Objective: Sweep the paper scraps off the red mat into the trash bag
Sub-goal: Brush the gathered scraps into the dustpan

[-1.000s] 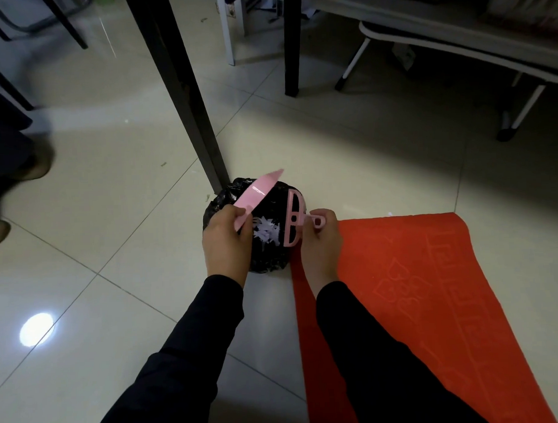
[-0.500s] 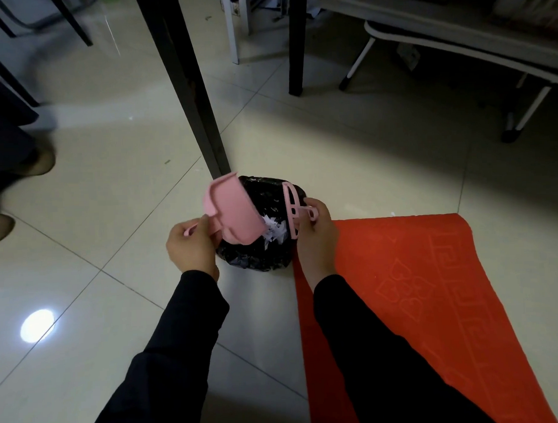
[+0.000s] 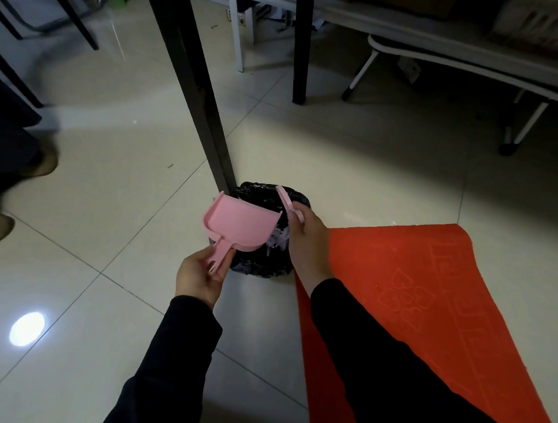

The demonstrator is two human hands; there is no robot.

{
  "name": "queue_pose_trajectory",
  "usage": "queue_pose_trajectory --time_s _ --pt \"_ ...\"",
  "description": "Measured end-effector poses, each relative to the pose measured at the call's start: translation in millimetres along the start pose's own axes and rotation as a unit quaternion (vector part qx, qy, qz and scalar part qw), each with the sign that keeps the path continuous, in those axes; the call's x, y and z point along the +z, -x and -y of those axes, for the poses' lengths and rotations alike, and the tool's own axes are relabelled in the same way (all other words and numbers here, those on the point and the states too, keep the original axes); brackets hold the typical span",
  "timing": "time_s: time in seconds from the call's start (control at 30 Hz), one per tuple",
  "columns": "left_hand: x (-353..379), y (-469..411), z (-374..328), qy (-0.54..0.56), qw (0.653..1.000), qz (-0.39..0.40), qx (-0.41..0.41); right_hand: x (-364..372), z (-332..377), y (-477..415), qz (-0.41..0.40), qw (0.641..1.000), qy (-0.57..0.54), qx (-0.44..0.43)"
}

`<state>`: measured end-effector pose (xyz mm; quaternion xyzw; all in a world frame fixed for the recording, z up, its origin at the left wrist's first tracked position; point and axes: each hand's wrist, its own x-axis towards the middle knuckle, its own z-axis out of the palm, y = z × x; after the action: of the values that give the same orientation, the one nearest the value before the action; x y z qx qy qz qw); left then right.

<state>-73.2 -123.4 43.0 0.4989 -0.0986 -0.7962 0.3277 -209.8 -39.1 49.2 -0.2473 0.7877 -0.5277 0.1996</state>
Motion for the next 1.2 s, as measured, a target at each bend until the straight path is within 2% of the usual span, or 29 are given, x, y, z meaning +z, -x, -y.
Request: queue_pose_trajectory --time_s 0.23,0.4,0.63,1.0,1.2 --pt "-0.2 -6.4 13.1 -0.006 0.997 0.055 -0.047 9.6 12.1 20.3 0.089 0.993 0.056 -0.058" --pt "0.5 -6.2 22.4 -0.027 0.993 0.095 -0.058 19.6 10.8 29.2 0.156 0.969 0.171 -0.09" --pt "4.1 0.3 27.1 -0.052 0.984 0.157 -0.059 36.3 15.4 40.3 0.227 0.94 0.236 -0.095" --pt "-0.2 -1.3 17.5 -0.082 0.982 0.161 -0.056 48.8 19.8 50.2 0.255 0.919 0.286 -0.093" --pt "-3.0 -0.1 8.6 -0.081 0.98 0.175 -0.056 61.0 19.5 55.1 0.229 0.913 0.327 -0.087"
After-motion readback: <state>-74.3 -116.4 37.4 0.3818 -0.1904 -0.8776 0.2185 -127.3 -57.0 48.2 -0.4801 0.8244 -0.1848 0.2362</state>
